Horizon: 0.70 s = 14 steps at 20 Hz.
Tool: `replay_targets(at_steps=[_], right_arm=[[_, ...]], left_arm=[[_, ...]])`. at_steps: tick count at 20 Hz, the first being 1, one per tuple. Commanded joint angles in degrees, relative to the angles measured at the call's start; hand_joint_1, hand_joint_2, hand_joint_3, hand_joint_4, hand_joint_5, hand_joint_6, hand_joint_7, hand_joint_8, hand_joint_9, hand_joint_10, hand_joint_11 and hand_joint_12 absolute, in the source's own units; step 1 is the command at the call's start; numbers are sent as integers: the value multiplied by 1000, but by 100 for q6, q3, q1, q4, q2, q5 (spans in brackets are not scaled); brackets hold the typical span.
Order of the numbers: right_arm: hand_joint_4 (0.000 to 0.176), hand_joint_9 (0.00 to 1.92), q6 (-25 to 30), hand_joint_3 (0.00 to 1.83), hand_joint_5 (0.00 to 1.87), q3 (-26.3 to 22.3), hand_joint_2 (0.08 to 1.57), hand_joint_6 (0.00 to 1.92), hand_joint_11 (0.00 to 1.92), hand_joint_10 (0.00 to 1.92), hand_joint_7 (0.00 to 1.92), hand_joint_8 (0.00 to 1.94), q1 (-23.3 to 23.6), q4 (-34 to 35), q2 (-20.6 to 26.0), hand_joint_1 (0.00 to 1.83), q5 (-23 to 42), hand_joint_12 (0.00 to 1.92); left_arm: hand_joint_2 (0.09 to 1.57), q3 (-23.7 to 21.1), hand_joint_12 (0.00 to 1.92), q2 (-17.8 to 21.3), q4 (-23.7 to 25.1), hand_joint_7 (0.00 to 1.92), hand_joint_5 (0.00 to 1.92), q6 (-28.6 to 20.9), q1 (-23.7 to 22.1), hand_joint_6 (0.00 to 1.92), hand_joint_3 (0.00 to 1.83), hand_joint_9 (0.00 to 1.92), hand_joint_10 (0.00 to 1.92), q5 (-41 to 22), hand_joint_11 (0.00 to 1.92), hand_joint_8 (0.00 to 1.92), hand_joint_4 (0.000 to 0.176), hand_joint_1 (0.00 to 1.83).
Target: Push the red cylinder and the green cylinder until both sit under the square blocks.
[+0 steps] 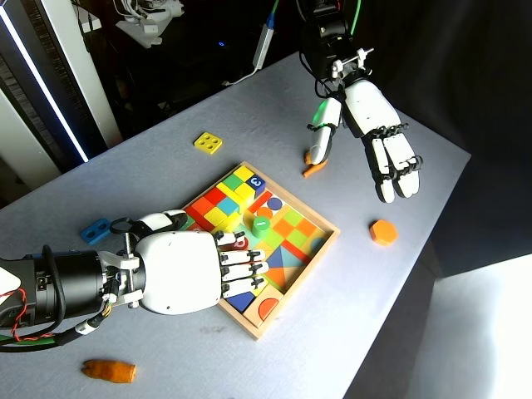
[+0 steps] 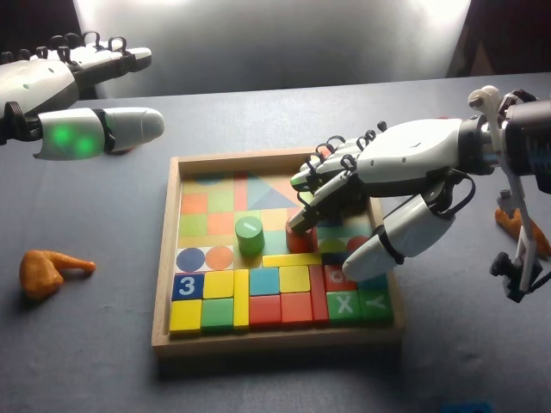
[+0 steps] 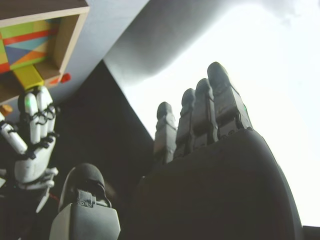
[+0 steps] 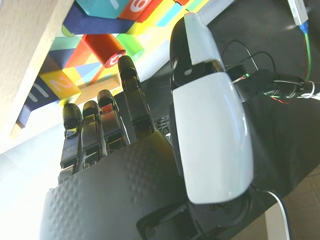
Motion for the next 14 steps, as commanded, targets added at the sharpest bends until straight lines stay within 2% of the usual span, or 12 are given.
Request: replay_targets(at_steps=[1,2,4,5,6,7,9,12,13,14], right_arm=[[163,0,58,1,395,16,1058,1,0,0,25,1,69,269,3,347,149,332],[161,0,57,1,397,18,1060,1,0,0,23,0,71,269,-4,349,149,299],[164,0,56,0,393,21,1060,2,0,0,19,1,72,269,-19,355,149,256],[163,0,52,0,395,22,1058,1,0,0,23,1,71,269,-31,360,149,277],[167,0,47,0,392,24,1057,0,0,0,23,1,68,269,-40,357,145,283],[156,0,46,0,398,26,1060,1,0,0,33,2,61,269,-50,356,140,367],[162,0,48,0,393,40,1057,2,0,0,23,0,40,269,-68,339,135,385],[161,0,61,0,411,47,1053,4,0,0,28,2,12,264,-71,344,137,376],[158,0,72,0,416,49,1054,4,0,0,33,4,14,240,-71,343,143,381],[158,0,119,0,423,53,1053,3,0,0,34,2,27,186,-70,347,149,365]], left_arm=[[1091,35,294,-15,-68,38,126,-23,-79,1,0,26,2,-678,0,2,133,17],[1088,35,276,-15,-68,31,120,-23,-79,0,0,14,1,-678,0,1,116,8],[1093,35,273,-15,-68,32,117,-23,-80,0,1,13,1,-678,0,1,106,8],[1097,35,253,-14,-68,39,124,-23,-80,2,1,13,1,-678,0,3,131,12],[1091,35,251,-13,-68,43,125,-23,-80,2,0,14,1,-678,0,4,127,10],[1094,35,245,-12,-68,35,119,-23,-82,0,0,7,0,-678,0,0,119,13],[1110,35,272,-12,-68,40,122,-23,-84,1,3,19,2,-678,0,1,135,2],[1098,35,319,-11,-68,45,123,-23,-83,1,2,31,2,-674,0,0,119,9],[1090,34,321,-7,-68,37,124,-23,-82,1,0,25,0,-674,0,0,125,21],[1094,34,322,-5,-68,32,118,-23,-81,0,0,21,0,-674,0,0,123,11]])
